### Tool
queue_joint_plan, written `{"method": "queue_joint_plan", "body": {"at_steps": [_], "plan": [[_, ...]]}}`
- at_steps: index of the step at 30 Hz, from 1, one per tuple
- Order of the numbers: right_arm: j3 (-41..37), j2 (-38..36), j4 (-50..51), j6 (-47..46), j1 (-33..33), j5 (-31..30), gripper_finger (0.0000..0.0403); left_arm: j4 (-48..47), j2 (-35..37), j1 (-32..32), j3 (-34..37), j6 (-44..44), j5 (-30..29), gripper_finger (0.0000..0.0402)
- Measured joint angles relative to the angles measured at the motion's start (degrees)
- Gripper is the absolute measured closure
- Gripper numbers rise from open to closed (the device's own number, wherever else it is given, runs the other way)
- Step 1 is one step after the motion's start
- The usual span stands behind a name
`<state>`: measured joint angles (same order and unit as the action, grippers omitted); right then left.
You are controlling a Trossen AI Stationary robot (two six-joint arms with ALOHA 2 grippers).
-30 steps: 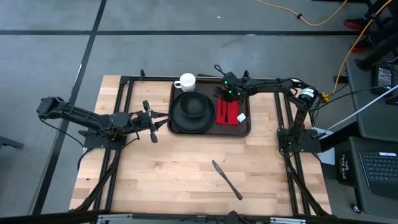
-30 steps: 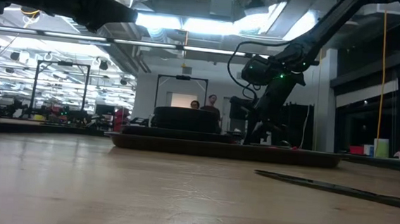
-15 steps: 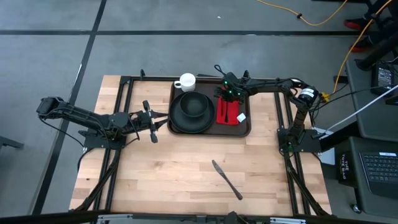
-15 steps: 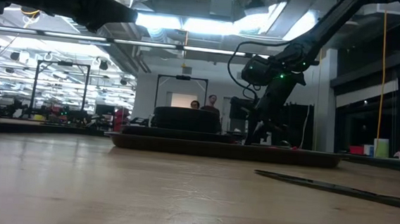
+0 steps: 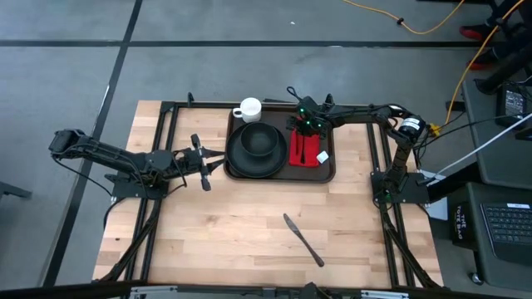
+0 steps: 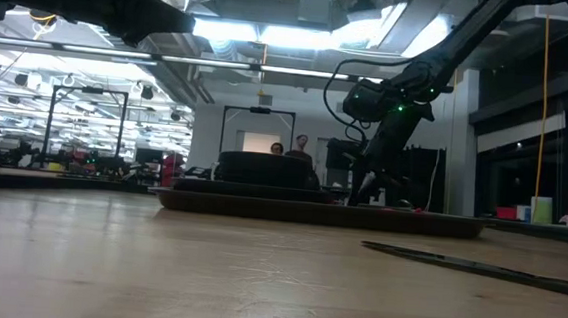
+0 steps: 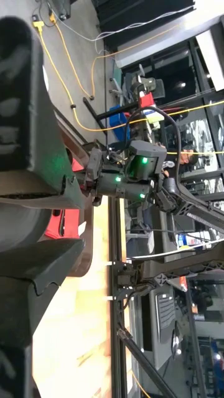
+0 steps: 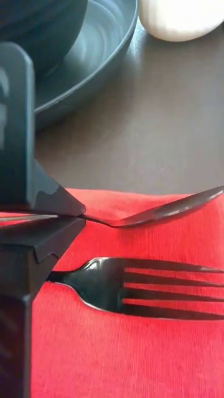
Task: Set up tray
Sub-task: Put the black spoon to the left of the black fork on the red napkin on the brown serving tray, then put the black knife to the right of the black fork on the red napkin on the brown serving tray
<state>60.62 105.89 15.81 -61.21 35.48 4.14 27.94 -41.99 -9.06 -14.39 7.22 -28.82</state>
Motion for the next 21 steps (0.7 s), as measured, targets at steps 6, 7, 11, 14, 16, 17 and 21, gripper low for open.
{"method": "queue_joint_plan", "body": {"at_steps": [6, 7, 11, 14, 16, 17, 21], "plan": [[0.0, 0.0, 0.3, 0.1, 0.0, -0.2, 0.0366, 0.0, 0.0, 0.0, 0.0, 0.0, 0.0, 0.0324], [0.0, 0.0, 0.6, 0.0, 0.0, -0.3, 0.036, 0.0, 0.0, 0.0, 0.0, 0.0, 0.0, 0.0325], [0.0, 0.0, 2.2, 0.0, -0.1, -1.5, 0.0337, 0.0, 0.0, 0.0, 0.0, 0.0, 0.0, 0.0326], [0.0, 0.0, 2.9, 0.3, -0.1, -1.6, 0.0324, 0.0, 0.0, 0.0, 0.0, 0.0, 0.0, 0.0327], [0.0, 0.0, 2.6, 0.5, -0.1, -1.6, 0.0318, 0.0, 0.0, 0.0, 0.0, 0.0, 0.0, 0.0327], [0.0, 0.0, 2.0, 0.6, -0.1, -1.5, 0.0317, 0.0, 0.0, 0.0, 0.0, 0.0, 0.0, 0.0327], [0.0, -1.1, 0.6, 1.6, -0.1, -1.1, 0.0316, 0.0, 0.0, 0.0, 0.0, 0.0, 0.0, 0.0327]]}}
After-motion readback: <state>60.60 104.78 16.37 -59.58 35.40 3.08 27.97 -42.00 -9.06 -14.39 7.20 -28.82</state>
